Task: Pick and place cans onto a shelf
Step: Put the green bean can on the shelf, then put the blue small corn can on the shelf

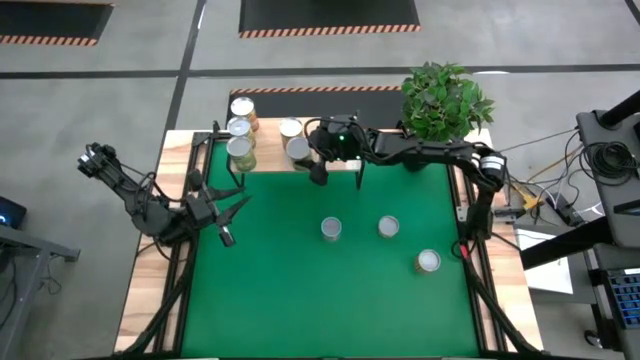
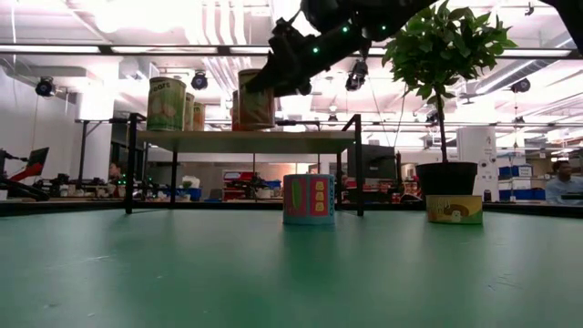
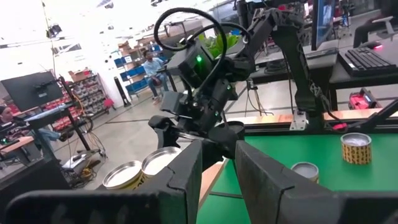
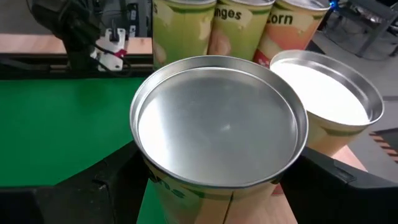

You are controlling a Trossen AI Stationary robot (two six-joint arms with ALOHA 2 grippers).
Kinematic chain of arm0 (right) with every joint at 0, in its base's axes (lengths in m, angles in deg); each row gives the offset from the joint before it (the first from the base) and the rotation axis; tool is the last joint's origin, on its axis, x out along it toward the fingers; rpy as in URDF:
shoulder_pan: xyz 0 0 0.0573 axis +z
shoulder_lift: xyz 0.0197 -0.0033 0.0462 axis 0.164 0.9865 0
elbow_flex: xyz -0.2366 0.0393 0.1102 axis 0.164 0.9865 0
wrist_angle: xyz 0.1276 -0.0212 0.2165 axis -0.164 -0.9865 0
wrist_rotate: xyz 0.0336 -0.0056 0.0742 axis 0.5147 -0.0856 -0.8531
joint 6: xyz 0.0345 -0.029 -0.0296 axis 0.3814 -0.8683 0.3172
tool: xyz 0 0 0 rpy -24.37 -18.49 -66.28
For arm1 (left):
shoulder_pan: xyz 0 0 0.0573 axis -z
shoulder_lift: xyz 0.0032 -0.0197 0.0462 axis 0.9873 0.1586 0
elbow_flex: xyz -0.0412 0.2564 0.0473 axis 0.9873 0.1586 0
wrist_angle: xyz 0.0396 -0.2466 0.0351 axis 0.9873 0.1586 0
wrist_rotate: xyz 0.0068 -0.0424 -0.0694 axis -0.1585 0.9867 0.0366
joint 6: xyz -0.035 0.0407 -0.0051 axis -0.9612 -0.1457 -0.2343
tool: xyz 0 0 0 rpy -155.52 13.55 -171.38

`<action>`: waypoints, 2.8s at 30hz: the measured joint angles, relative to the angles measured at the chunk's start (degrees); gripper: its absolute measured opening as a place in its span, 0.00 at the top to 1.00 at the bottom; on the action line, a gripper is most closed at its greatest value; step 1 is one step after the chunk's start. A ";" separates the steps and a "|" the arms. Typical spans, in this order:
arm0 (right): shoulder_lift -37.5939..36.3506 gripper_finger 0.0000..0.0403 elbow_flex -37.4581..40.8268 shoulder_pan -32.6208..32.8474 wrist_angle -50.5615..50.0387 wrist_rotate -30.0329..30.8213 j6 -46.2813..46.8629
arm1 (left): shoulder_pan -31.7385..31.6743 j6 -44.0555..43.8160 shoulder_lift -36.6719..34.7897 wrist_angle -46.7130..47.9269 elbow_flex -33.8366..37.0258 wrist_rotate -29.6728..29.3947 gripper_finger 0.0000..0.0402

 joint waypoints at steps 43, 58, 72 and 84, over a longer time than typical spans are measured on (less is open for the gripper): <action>-6.89 0.20 -3.15 0.35 -17.95 2.26 -0.65 | 0.02 0.00 0.00 -0.07 0.02 -0.11 0.80; -2.66 0.93 -1.95 0.46 -18.92 10.78 -2.77 | 0.02 -0.02 0.00 -0.17 0.09 -0.07 0.80; -0.29 0.97 -1.95 1.33 -10.52 9.26 -2.38 | 0.01 -0.02 0.02 -0.18 0.11 -0.02 0.80; -5.05 0.97 -1.99 6.79 -16.43 9.86 3.92 | 0.02 -0.16 1.21 -0.11 0.17 -0.04 0.80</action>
